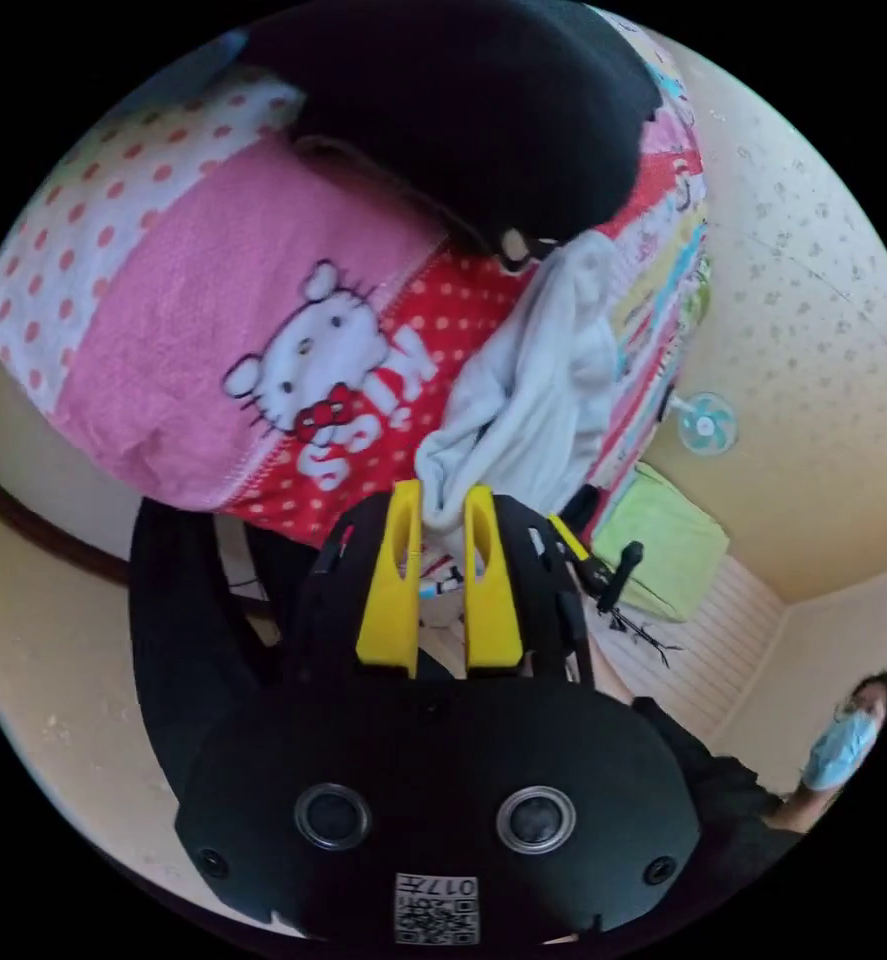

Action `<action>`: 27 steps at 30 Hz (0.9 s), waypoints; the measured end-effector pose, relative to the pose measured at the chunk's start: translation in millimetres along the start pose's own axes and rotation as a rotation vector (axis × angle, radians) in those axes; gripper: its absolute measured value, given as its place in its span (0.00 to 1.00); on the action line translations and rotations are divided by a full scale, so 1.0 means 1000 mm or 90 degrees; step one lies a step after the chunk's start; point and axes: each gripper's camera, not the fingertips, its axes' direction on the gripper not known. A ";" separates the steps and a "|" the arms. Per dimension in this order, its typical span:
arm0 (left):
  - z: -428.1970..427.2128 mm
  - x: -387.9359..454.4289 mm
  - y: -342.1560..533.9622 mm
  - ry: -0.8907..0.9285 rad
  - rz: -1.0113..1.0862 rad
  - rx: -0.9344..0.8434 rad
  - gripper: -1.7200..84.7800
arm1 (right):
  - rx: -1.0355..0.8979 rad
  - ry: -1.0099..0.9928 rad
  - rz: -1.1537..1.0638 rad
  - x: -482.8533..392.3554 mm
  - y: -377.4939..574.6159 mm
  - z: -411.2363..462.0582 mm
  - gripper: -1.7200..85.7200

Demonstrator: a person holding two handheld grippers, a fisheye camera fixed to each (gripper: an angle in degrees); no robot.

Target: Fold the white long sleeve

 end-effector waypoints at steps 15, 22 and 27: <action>0.208 0.247 0.108 0.021 0.529 -0.342 0.15 | 0.017 -0.611 0.542 0.141 0.215 0.068 0.12; 0.202 0.129 0.034 -0.218 0.226 -0.195 0.26 | 0.147 -0.921 0.690 0.130 0.266 0.119 0.21; 0.279 0.066 0.032 -0.139 0.082 -0.385 0.27 | 0.278 -1.102 0.759 0.119 0.247 0.140 0.27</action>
